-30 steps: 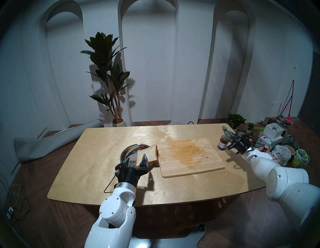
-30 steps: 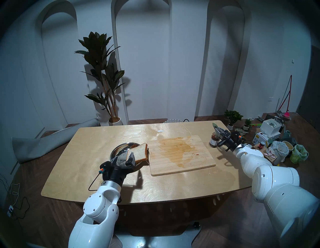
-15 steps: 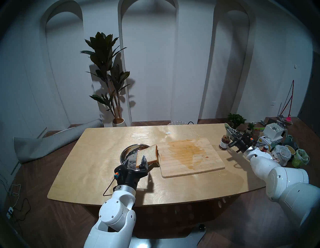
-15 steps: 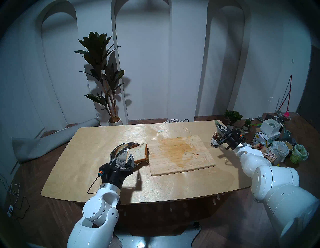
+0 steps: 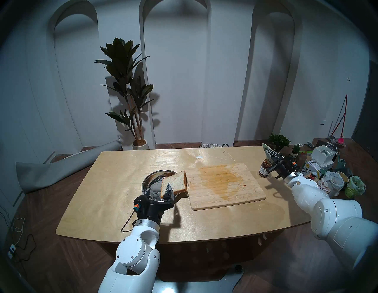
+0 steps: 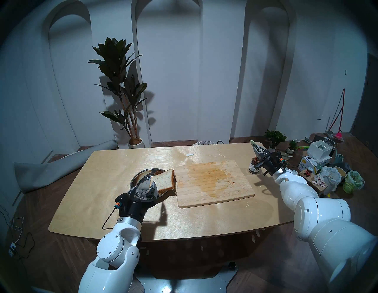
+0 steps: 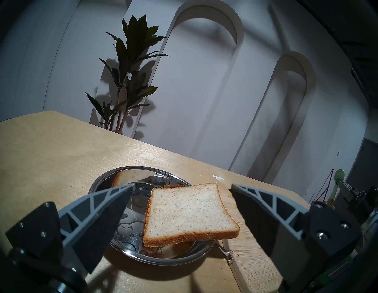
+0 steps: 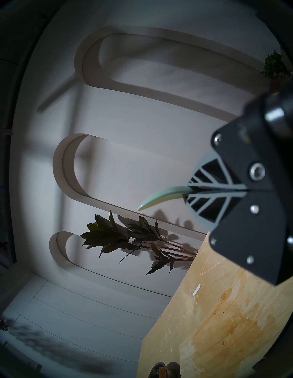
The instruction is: Spread jam over the slice of bread with the knife
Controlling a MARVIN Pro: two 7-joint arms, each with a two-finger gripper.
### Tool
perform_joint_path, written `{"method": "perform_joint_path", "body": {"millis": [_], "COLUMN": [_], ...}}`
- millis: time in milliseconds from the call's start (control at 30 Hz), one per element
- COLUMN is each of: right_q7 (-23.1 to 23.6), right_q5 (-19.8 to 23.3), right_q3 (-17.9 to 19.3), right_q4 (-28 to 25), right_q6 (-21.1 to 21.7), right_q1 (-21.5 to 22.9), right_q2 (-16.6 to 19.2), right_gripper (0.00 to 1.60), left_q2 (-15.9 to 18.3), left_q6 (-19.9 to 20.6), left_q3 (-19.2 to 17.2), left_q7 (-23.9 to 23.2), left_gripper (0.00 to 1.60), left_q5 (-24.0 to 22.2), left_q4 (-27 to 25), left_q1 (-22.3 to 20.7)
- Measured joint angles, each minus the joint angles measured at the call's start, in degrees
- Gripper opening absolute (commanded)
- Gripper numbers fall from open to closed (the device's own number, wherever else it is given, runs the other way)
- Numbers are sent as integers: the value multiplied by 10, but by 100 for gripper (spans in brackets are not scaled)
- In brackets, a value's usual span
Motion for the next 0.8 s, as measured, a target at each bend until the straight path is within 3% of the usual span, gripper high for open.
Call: {"method": "perform_joint_path", "body": {"millis": [433,800], "right_q7": [5,37], "right_q5": [32,104], "right_q3": [-19,-7], "right_q4": [-24,-45], "right_q6": [7,39], "right_q1": [-19,-61], "right_q2": [-6,-14], "right_gripper": [0,0], "left_q2": [3,7], "left_q6": [-4,-5], "left_q3": [-3,-3], "left_q7": [-2,-3], "left_gripper": [160,160], "left_q5": [-9,-12], "left_q4": [-2,-4], "left_q1": [2,4]}}
